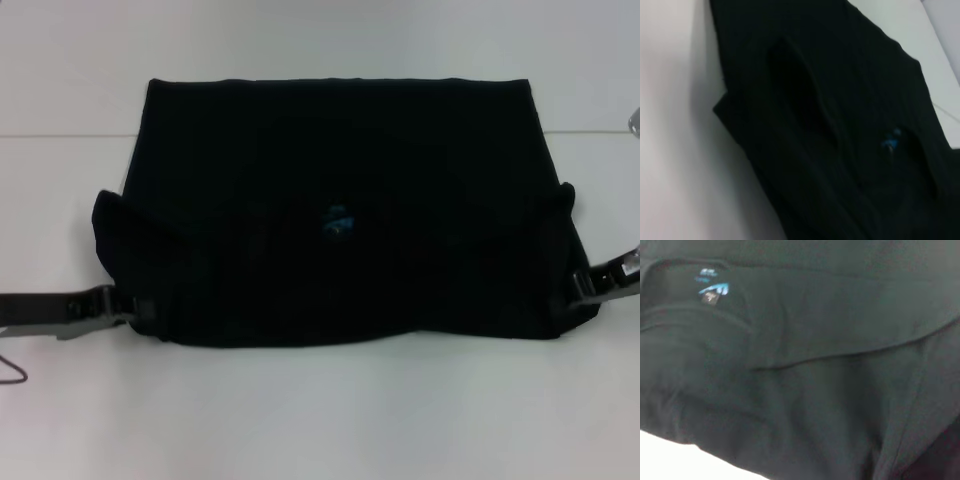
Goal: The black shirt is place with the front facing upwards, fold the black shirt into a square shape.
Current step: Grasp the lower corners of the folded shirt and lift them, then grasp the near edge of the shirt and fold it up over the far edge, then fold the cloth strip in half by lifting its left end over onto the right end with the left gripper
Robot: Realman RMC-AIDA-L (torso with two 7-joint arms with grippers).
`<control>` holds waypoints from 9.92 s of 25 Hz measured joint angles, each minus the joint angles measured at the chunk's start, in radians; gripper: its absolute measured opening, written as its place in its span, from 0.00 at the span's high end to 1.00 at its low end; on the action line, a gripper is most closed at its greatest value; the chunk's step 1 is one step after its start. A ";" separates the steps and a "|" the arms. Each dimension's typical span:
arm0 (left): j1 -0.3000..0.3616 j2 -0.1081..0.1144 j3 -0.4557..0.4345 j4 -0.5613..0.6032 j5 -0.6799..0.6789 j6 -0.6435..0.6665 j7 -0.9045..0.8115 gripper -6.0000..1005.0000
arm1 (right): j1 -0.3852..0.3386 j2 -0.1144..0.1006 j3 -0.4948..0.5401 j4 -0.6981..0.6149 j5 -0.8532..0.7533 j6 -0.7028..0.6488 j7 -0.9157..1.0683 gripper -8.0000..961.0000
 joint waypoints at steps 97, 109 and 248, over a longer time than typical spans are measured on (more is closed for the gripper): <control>-0.170 -0.094 -0.383 -0.307 -0.548 -0.634 0.682 0.96 | 0.058 0.125 0.531 0.563 1.235 0.760 -1.268 0.82; -0.164 -0.111 -0.384 -0.370 -0.721 -0.637 0.872 0.79 | 0.079 0.125 0.537 0.595 1.331 0.775 -1.401 0.81; 0.148 0.021 -0.335 0.057 -0.122 -0.197 -0.122 0.97 | -0.183 0.117 -0.172 0.371 0.997 0.194 -1.459 0.02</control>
